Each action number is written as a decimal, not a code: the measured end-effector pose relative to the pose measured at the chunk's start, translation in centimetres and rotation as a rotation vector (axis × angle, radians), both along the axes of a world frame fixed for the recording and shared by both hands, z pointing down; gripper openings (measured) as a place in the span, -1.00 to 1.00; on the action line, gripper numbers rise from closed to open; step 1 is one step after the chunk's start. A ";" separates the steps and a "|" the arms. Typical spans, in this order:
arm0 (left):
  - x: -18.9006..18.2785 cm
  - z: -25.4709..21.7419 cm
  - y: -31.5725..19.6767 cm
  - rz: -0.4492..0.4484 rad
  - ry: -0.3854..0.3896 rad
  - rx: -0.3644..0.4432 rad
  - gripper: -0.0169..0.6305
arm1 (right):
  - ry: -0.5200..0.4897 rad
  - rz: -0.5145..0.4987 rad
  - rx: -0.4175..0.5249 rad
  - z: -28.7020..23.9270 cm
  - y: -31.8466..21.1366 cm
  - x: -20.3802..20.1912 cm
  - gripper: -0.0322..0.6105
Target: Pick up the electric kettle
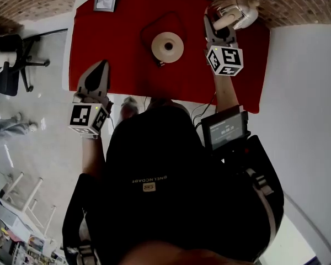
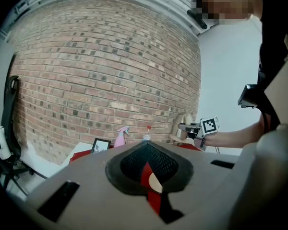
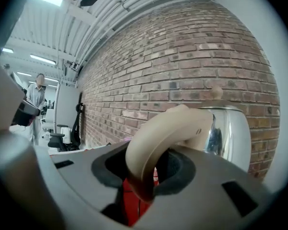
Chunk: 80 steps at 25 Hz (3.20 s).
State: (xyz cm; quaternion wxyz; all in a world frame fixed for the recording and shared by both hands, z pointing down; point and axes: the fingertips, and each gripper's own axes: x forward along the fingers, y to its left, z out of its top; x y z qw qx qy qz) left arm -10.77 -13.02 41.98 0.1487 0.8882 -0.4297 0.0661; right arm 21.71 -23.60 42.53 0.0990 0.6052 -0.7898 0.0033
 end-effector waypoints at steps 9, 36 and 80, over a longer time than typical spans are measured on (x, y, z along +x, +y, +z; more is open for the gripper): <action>-3.9 -2.2 -0.4 -0.019 0.013 0.065 -0.93 | -0.015 -0.190 0.029 -4.5 1.6 -9.6 -0.52; -9.3 -7.2 0.5 -0.156 0.007 0.182 -0.93 | -0.077 -0.889 0.048 -12.1 9.0 -29.1 -0.53; -14.5 -6.7 2.4 -0.281 -0.002 0.169 -0.93 | -0.079 -1.145 0.017 -10.4 13.3 -38.9 -0.54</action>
